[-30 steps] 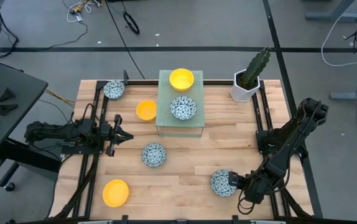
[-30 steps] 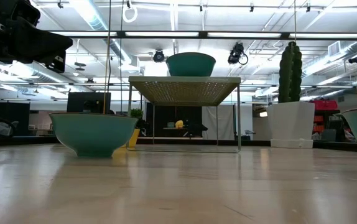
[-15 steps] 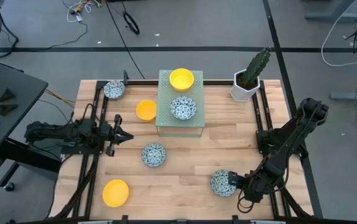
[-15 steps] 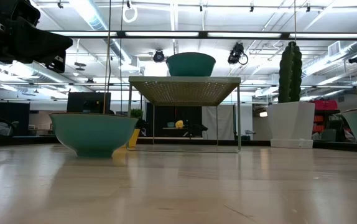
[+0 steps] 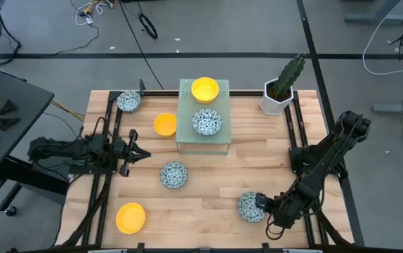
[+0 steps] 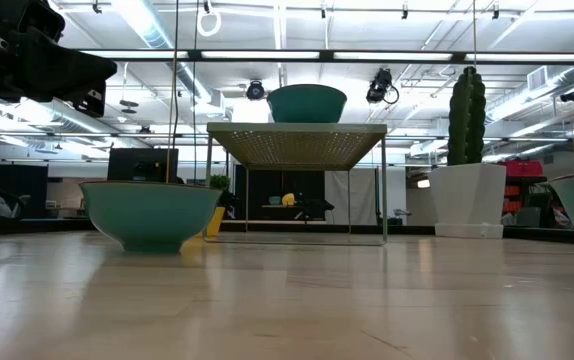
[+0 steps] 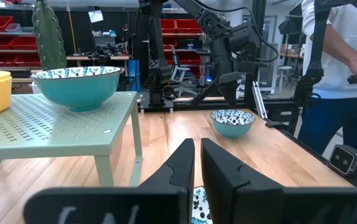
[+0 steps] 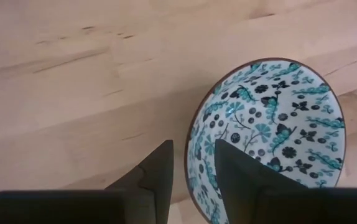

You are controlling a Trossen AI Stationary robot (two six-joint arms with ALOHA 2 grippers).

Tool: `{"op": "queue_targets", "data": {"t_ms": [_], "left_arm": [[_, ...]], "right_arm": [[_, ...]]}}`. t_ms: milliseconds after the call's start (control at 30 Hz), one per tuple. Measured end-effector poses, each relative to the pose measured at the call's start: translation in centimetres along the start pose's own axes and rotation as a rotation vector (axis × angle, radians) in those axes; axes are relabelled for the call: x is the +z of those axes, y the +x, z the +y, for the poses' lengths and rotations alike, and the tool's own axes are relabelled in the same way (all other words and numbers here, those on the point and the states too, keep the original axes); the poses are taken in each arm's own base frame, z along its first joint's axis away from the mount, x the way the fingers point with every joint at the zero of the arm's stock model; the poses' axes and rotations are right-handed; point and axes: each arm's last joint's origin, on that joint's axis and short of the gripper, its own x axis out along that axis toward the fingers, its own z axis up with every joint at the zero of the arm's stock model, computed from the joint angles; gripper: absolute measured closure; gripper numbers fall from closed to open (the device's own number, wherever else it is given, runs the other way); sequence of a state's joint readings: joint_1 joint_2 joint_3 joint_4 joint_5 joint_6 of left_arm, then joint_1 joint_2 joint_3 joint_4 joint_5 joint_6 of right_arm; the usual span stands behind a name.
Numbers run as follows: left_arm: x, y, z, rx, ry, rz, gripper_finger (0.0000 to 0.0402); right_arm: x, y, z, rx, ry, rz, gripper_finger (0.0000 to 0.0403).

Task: Pick & Place Mini bowls
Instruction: Stack the blue and white bowl on top of the other blue and white bowl on the shelf

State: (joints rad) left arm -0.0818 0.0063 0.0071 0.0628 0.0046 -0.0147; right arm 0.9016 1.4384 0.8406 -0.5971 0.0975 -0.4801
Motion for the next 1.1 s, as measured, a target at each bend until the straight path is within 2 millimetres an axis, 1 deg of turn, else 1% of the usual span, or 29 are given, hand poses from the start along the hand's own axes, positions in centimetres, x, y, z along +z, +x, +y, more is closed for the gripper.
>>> {"op": "queue_targets", "data": {"t_ms": [500, 1100], "left_arm": [[0.0, 0.0, 0.0, 0.0, 0.0, 0.0, 0.0367], [0.0, 0.0, 0.0, 0.0, 0.0, 0.0, 0.0367]], "right_arm": [[-0.2, 1.3, -0.6, 0.005, 0.017, 0.031, 0.0285], [-0.4, 1.3, -0.7, 0.018, 0.023, 0.04, 0.0285]]}}
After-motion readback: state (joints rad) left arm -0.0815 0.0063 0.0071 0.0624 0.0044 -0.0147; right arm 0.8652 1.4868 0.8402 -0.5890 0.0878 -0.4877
